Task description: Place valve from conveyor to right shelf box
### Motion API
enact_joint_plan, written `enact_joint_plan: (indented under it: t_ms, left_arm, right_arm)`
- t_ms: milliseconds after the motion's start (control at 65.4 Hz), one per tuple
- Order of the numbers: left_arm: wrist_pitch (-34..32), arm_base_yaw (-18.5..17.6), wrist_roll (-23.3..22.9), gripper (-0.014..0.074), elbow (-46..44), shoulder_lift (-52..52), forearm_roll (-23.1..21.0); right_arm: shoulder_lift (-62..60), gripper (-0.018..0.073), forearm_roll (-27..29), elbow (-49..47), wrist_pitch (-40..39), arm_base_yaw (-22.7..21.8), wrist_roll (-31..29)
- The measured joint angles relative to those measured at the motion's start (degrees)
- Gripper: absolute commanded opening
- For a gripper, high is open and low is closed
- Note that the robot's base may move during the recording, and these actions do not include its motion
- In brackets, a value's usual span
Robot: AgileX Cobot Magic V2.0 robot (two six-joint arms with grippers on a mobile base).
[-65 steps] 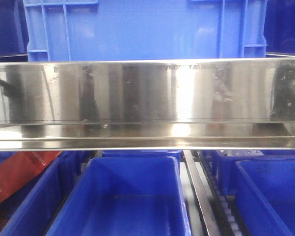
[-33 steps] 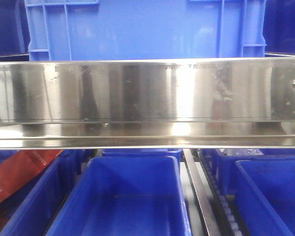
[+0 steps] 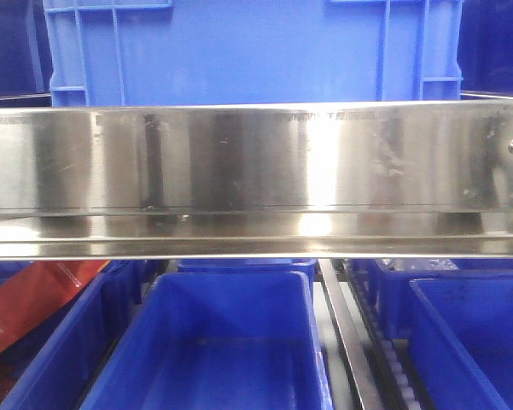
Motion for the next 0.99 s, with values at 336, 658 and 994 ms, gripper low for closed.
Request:
enact_joint_plan:
  t_ms: [336,658,994]
  left_arm:
    - [0.3,0.6,0.0,-0.0111,8.0,-19.1,0.2]
    - [0.0,0.6,0.0,-0.0111,8.0,-26.0,0.3]
    - [0.0,0.6,0.0,-0.0111,8.0,-26.1,0.4]
  right_arm:
    - [-10.8,-0.0162,0.0,8.4,-1.7,0.0,0.0]
    - [-11.6,-0.0162,0.0,8.4,-2.2,0.0,0.0]
    - [-14.6,-0.0162,0.0,12.7,-3.2,-3.6,0.0]
